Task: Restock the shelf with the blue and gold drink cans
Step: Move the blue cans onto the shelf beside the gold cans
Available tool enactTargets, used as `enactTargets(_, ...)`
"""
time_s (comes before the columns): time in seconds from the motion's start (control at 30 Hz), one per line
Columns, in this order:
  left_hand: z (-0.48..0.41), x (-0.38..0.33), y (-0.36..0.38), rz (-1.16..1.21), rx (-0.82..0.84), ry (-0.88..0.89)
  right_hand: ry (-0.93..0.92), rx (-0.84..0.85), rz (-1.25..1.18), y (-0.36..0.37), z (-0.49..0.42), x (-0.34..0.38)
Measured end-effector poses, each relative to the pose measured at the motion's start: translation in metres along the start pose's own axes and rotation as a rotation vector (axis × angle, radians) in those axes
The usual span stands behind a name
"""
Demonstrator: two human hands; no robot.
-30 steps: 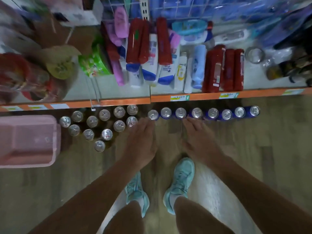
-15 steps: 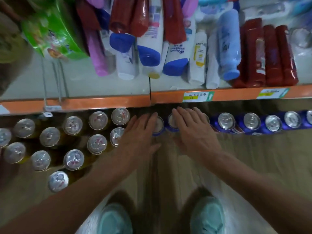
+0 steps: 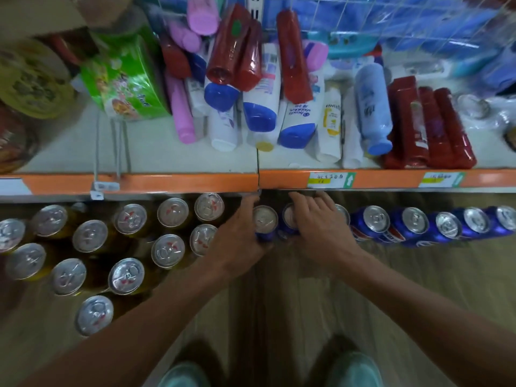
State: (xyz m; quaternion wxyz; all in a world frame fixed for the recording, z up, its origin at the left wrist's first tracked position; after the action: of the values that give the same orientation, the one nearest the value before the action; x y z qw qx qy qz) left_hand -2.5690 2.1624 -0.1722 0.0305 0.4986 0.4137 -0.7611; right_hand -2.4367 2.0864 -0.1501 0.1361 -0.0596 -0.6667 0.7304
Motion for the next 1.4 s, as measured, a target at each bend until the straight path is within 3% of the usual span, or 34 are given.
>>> enactTargets(0.1, 0.007, 0.001, -0.011, 0.158, -0.077, -0.019, 0.062, -0.053, -0.194, -0.018, 0.006, -0.006)
enactTargets(0.23, 0.020, -0.004, -0.028, 0.357, -0.098, -0.058, 0.078, 0.045, -0.471, -0.036, 0.015, -0.014)
enactTargets(0.33, 0.030, -0.014, -0.037, 0.487, -0.066, -0.106, 0.078, 0.134, -0.837, -0.037, 0.023, -0.013)
enactTargets(0.47, 0.034, -0.019, -0.038, 0.665, -0.019, -0.184, 0.238, 0.174, -1.319, -0.027, 0.028, -0.018)
enactTargets(0.67, 0.043, -0.018, -0.024, 0.898, -0.076, -0.326, 0.383, 0.203, -1.660, -0.011, 0.033, -0.004)
enactTargets(0.77, 0.048, -0.019, -0.012, 0.948, -0.022, -0.405, 0.543, 0.224, -1.672, 0.001, 0.040, 0.003)
enactTargets(1.0, 0.041, -0.005, 0.009, 0.900, -0.027, -0.399, 0.522, 0.190, -1.532, 0.017, 0.043, -0.004)
enactTargets(1.4, 0.018, -0.043, -0.004, 0.929, 0.074, -0.398, 0.636, 0.136, -1.642, -0.014, 0.047, -0.019)
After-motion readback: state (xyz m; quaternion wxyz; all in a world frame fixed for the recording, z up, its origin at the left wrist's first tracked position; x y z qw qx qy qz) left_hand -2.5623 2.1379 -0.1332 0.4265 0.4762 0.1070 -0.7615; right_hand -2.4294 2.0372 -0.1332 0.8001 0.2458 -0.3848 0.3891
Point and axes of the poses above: each hand's wrist, its own z-axis away from the middle knuckle, its own y-axis out of the palm, x = y × z, the point moved 7 cm from there along -z, towards the middle knuckle
